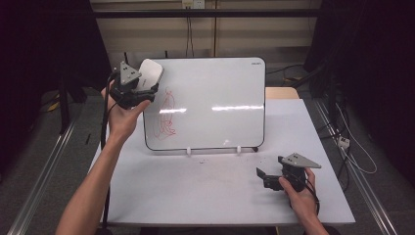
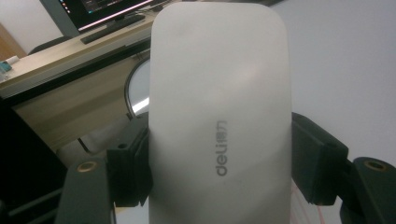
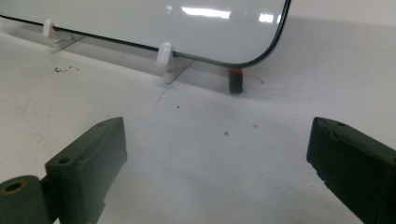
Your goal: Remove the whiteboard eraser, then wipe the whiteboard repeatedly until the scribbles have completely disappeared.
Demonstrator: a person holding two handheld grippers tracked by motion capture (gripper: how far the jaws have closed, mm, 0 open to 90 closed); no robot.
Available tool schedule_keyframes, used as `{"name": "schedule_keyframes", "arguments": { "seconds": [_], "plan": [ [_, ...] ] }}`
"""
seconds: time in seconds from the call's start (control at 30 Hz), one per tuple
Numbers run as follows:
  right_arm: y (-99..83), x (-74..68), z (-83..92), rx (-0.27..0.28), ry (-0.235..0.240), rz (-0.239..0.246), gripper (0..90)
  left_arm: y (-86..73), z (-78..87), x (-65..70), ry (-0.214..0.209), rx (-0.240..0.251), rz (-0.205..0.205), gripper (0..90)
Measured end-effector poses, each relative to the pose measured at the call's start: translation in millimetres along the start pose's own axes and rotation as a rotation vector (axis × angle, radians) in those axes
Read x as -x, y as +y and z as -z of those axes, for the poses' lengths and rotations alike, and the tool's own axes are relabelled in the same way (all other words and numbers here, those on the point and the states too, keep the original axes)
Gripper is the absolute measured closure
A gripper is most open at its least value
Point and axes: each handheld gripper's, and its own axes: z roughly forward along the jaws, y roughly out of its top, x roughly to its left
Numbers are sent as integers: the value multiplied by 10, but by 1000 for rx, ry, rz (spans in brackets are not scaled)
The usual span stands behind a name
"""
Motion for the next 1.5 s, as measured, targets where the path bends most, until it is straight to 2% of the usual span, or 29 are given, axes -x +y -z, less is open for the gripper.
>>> {"name": "schedule_keyframes", "arguments": {
  "seconds": [0.17,0.37,0.5,0.6,0.77,0.87,0.93,1.0,1.1,1.13,1.2,1.27,1.37,1.5],
  "plan": [
    [-1,12,41,11,-2,1,48,-65,52,26,3,9,10,313],
    [22,32,55,37,-16,2,47,-114,78,49,-22,18,23,313],
    [33,23,44,41,-12,6,47,-149,108,86,-40,17,18,313],
    [42,15,53,65,-2,14,42,-175,137,122,-47,13,11,313],
    [20,11,73,53,5,17,45,-211,152,208,-47,9,-4,312],
    [9,23,95,56,1,11,44,-225,126,259,-44,0,-22,312],
    [5,38,101,60,-4,6,44,-238,90,288,-54,-10,-20,312],
    [7,38,99,61,-5,3,44,-245,53,315,-43,-27,-50,313],
    [9,34,81,52,1,12,45,-266,-15,327,-50,-30,-29,312],
    [12,28,77,52,0,7,45,-267,-33,326,-48,-43,-47,312],
    [13,22,70,47,0,10,45,-276,-77,327,-52,-44,-37,312],
    [13,21,68,45,0,11,46,-272,-107,311,-36,-54,-49,312],
    [13,16,62,42,1,13,46,-265,-138,273,-29,-47,-25,312],
    [11,16,53,39,5,15,46,-238,-200,286,16,-64,-78,312]
  ]
}}
